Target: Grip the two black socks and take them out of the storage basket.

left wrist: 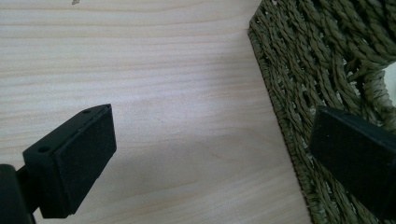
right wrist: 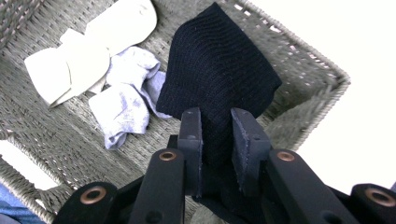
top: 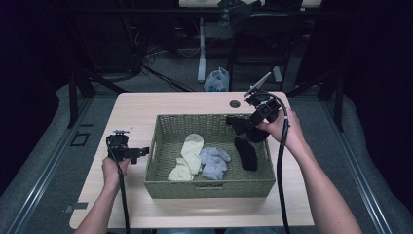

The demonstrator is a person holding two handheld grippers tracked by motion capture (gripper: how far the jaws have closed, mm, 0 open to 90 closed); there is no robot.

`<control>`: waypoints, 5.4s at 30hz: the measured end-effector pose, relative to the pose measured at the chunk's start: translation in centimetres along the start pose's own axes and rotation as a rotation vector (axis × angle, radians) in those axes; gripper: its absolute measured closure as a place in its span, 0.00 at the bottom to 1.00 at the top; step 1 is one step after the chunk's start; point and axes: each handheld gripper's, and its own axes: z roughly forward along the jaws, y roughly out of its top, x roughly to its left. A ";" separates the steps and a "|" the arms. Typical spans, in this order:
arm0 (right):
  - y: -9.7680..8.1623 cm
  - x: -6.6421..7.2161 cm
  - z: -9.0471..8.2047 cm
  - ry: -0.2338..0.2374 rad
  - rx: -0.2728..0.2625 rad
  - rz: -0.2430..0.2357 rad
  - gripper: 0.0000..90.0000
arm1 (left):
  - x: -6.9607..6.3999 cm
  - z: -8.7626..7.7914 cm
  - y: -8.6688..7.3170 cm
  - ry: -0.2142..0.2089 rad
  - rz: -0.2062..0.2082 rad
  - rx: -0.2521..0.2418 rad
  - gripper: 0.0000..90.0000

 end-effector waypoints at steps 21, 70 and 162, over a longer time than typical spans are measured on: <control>-2.7 -4.2 -4.9 -0.066 -0.088 0.097 0.84 | 0.0 0.0 0.0 0.006 0.000 -0.006 0.01; -13.4 -11.5 3.9 -0.136 -0.054 0.339 0.85 | 0.0 -0.1 -0.1 0.012 -0.006 0.000 0.01; -1.6 0.1 3.3 -0.021 -0.048 0.051 0.22 | 0.0 -0.2 0.0 0.004 0.001 -0.004 0.01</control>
